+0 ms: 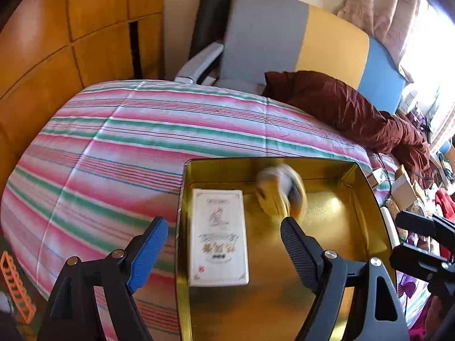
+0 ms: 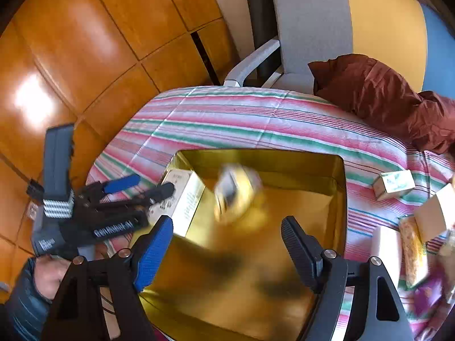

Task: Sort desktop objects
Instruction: 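Carry the box into the tray with left gripper while right drops the toy there, then withdraw both grippers from the tray back toward the pile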

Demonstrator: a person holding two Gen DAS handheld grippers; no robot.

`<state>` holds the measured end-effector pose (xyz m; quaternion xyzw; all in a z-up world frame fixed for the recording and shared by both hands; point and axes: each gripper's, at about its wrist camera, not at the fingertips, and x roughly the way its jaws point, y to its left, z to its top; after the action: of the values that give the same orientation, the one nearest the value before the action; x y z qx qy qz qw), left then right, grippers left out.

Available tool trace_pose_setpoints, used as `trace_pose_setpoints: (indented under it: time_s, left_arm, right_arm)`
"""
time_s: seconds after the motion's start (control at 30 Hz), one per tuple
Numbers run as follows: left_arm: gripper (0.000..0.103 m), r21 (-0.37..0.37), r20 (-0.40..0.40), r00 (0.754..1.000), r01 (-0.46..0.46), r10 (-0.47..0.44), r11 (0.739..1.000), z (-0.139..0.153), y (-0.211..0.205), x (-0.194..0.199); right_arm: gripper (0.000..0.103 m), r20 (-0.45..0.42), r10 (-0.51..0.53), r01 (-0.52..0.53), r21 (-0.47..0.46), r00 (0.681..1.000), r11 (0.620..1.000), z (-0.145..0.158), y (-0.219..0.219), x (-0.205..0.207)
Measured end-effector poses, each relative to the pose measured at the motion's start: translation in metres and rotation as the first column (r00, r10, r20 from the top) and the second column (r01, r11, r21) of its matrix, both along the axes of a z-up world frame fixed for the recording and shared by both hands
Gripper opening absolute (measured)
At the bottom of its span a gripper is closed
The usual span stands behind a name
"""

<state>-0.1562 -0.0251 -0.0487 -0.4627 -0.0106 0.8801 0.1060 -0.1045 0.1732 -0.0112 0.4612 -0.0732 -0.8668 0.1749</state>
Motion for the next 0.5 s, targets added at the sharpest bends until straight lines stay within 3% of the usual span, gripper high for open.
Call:
trace_pose_setpoints:
  time_s: [0.27,0.43,0.5]
  left_arm:
    - [0.082,0.044,-0.064,0.997,-0.047,0.050,0.998,0.010,-0.003,0.055]
    - [0.081,0.048,-0.116,0.992,-0.047,0.053,0.998,0.021,0.002,0.081]
    - [0.081,0.052,-0.137,0.989,-0.042,0.049,0.998,0.025,0.003,0.088]
  right_arm:
    - [0.085,-0.095,0.011,-0.001,0.106,0.995,0.994,-0.005,0.006,0.040]
    - [0.102,-0.257,0.003,0.042,0.170,0.966,0.985,0.012,0.005,0.070]
    - [0.103,-0.315,0.000,0.061,0.184,0.949,0.981,0.018,0.006,0.081]
